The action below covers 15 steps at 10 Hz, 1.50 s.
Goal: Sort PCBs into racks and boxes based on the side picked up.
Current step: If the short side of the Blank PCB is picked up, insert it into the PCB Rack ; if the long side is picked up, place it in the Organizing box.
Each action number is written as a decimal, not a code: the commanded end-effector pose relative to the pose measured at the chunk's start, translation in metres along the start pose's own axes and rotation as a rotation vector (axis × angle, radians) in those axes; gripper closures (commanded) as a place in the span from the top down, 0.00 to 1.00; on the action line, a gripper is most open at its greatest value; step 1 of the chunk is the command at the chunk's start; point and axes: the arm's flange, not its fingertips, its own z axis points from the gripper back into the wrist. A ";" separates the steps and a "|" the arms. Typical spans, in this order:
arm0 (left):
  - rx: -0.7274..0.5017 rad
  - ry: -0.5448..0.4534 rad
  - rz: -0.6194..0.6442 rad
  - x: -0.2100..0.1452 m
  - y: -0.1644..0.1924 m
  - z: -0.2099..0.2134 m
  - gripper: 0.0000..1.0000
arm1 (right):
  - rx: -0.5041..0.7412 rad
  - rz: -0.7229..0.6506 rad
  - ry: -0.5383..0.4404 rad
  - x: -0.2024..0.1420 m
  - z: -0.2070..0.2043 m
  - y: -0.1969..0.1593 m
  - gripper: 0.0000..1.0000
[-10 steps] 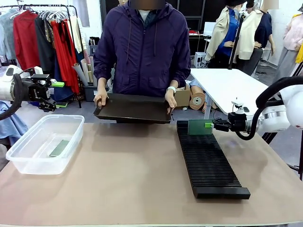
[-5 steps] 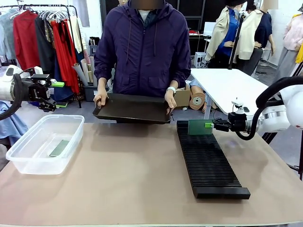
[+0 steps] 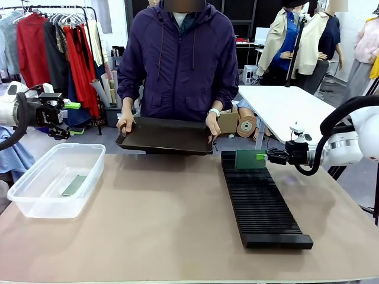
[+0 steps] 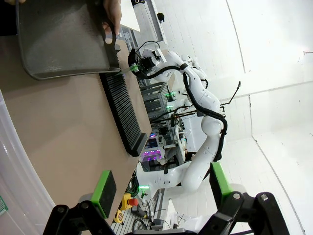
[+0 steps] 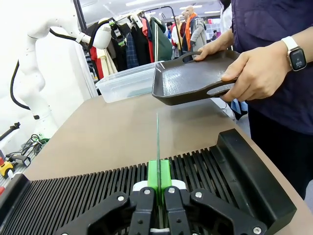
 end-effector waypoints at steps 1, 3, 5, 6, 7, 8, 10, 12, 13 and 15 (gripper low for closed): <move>0.003 -0.003 -0.004 0.001 -0.002 0.001 1.00 | -0.004 0.012 0.003 0.002 -0.001 -0.003 0.00; 0.003 -0.003 -0.004 0.001 -0.002 0.001 1.00 | 0.006 0.024 -0.008 0.001 0.000 -0.003 0.00; 0.003 -0.003 -0.004 0.001 -0.002 0.001 1.00 | 0.008 0.034 -0.022 0.000 -0.001 -0.005 0.00; 0.003 -0.003 -0.004 0.001 -0.002 0.001 1.00 | 0.011 0.043 -0.019 -0.001 -0.002 -0.006 0.00; 0.003 -0.003 -0.004 0.001 -0.002 0.001 1.00 | 0.014 0.048 -0.021 -0.003 -0.002 -0.007 0.00; 0.003 -0.003 -0.004 0.001 -0.002 0.001 1.00 | 0.020 0.058 -0.027 -0.005 -0.002 -0.007 0.00; 0.003 -0.003 -0.004 0.001 -0.002 0.001 1.00 | 0.027 0.076 -0.026 -0.007 -0.003 -0.007 0.00; 0.003 -0.003 -0.004 0.001 -0.002 0.001 1.00 | 0.026 0.080 -0.017 -0.007 -0.004 -0.008 0.00; 0.003 -0.003 -0.004 0.001 -0.002 0.001 1.00 | 0.025 0.085 -0.016 -0.007 -0.003 -0.009 0.00; 0.003 -0.003 -0.004 0.001 -0.002 0.001 1.00 | 0.028 0.087 -0.018 -0.006 -0.002 -0.009 0.00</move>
